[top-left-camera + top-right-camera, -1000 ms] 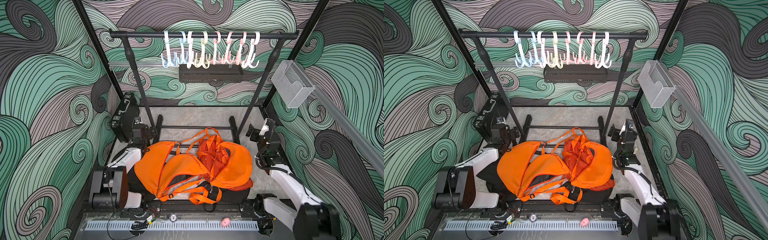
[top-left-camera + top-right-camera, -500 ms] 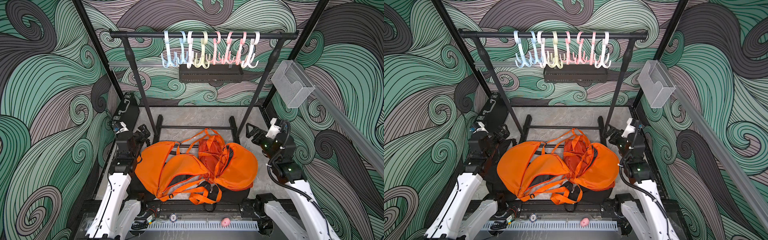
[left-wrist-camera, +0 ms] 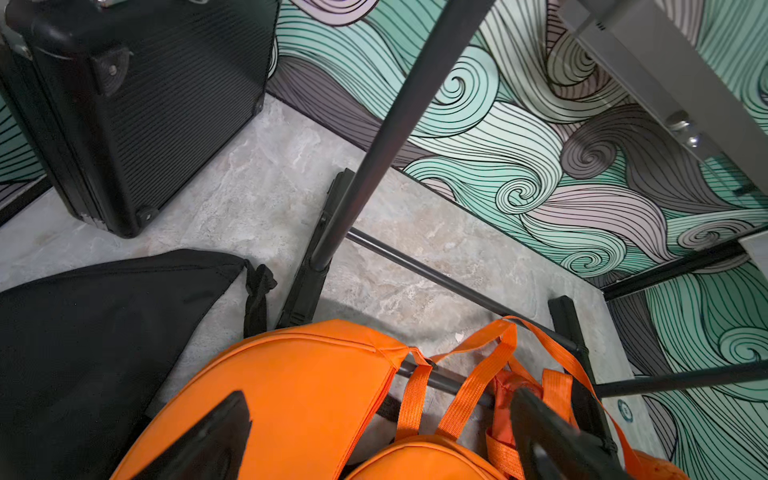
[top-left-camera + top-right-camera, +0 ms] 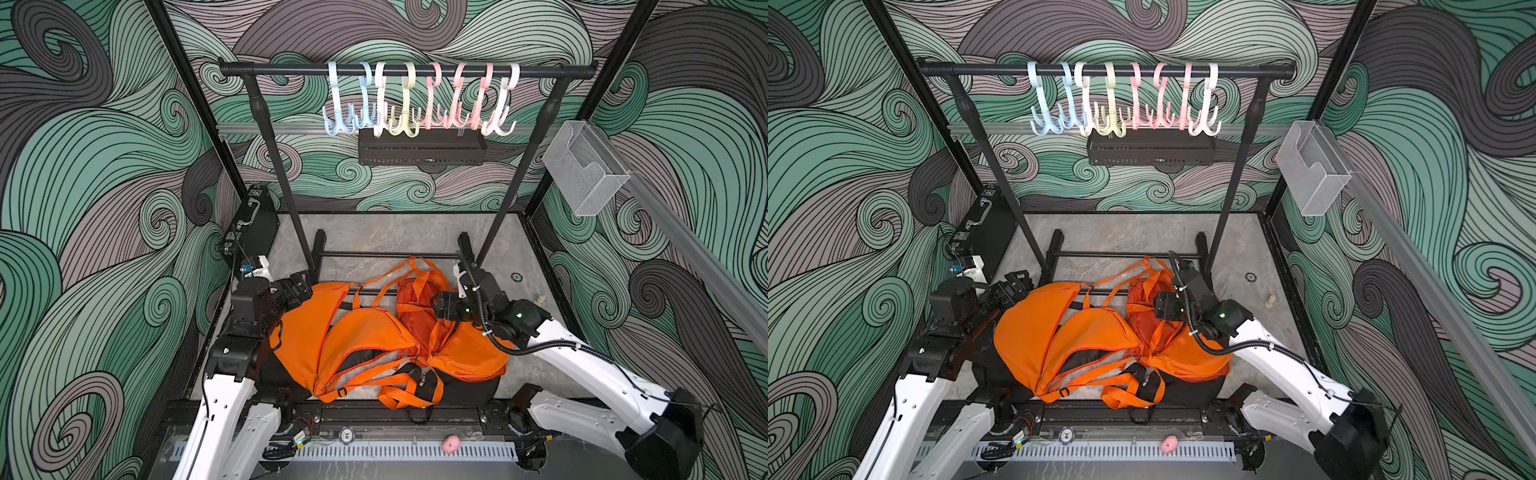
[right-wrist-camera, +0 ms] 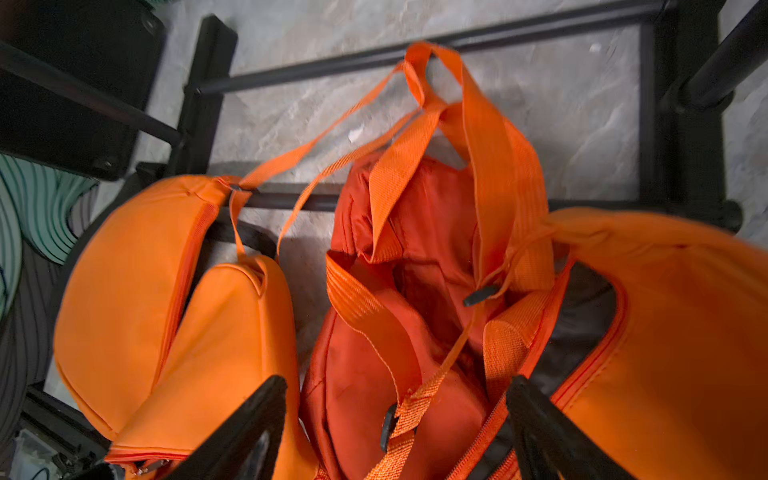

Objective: Hang the bag on a hook
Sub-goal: Pick up the bag from the bag.

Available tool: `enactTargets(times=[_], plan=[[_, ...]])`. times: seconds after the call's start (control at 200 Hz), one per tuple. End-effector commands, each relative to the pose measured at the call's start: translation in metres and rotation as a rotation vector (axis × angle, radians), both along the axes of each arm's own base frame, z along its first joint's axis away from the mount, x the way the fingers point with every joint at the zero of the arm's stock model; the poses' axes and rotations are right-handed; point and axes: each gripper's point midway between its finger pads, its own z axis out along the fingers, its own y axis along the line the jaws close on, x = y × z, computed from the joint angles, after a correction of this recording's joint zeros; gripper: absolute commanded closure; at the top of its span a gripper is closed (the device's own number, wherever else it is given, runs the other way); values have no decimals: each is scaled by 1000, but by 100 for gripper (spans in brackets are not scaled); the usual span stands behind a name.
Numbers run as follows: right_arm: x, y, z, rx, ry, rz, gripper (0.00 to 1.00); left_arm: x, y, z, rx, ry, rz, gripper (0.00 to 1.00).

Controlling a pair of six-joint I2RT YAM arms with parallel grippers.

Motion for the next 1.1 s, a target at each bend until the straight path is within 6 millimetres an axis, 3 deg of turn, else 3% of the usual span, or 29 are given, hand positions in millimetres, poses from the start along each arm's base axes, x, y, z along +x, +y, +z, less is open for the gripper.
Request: enactTargets(times=[0.0, 0.125, 0.185, 0.43, 0.535, 0.705, 0.956, 1.096], plan=[[-6, -1, -30, 11, 85, -72, 18, -3, -1, -9, 39, 35, -22, 1], [-1, 9, -39, 53, 83, -60, 22, 0, -6, -11, 36, 43, -43, 2], [3, 12, -36, 49, 66, -50, 28, 0, -8, -11, 31, 40, -56, 1], [6, 15, -14, 52, 3, -2, 72, 0, -32, -11, 15, 42, -174, 1], [0, 12, 16, 66, -36, 35, 88, -1, -49, -10, 19, 49, -262, 1], [-17, 12, 77, 136, -133, 130, 100, -8, -82, -7, 95, 45, -412, 1], [-47, 13, 160, 205, -226, 296, 100, -22, -118, 13, 152, -29, -584, 1], [-62, 20, 206, 259, -277, 393, 100, -34, -150, 25, 184, -86, -735, 2]])
